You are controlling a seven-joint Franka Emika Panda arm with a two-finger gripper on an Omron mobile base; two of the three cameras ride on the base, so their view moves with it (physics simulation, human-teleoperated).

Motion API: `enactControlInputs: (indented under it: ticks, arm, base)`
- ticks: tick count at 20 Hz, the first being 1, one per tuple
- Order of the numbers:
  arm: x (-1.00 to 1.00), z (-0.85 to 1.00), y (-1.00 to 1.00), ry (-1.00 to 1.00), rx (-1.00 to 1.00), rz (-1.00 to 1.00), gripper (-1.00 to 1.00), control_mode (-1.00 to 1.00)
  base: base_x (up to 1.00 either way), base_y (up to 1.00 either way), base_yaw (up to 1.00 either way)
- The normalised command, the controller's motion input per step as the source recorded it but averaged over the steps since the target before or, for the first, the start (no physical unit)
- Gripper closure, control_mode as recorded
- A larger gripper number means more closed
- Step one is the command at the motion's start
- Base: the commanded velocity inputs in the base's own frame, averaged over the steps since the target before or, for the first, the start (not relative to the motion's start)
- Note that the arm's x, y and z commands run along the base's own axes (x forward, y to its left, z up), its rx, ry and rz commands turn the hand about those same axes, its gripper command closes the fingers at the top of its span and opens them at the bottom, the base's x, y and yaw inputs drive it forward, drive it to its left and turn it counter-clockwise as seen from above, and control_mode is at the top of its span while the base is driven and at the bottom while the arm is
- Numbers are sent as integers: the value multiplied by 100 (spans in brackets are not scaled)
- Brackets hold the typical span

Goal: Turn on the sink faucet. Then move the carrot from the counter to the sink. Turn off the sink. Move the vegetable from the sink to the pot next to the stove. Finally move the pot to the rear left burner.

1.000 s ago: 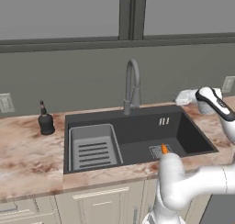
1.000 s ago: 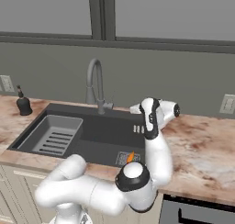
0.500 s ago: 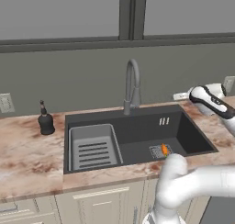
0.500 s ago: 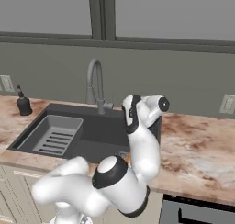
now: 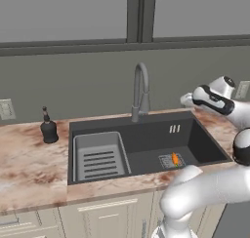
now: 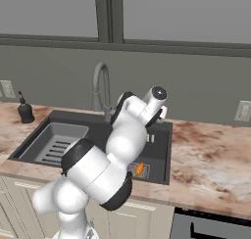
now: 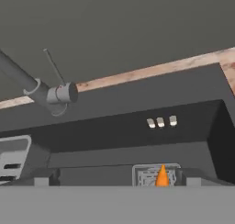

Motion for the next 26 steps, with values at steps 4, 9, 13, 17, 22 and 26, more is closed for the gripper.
enactControlInputs:
  ticks: [4, 9, 13, 17, 22, 26]
  arm:
    - [-55, -43, -6, 31, -6, -19, -100, -100]
    - [-44, -59, 0, 26, -8, -16, -100, -100]
    - [-24, -55, 0, 17, -2, -4, -100, -100]
    - [-1, -40, 0, 9, -1, 0, -100, -100]
    - [0, -38, 1, 1, 0, 0, -100, -100]
    - [2, -38, 3, 1, 0, 0, -100, -100]
  base:
    - [0, 0, 0]
    - [0, 0, 0]
    - [0, 0, 0]
    - [0, 0, 0]
    - [0, 0, 0]
    - [0, 0, 0]
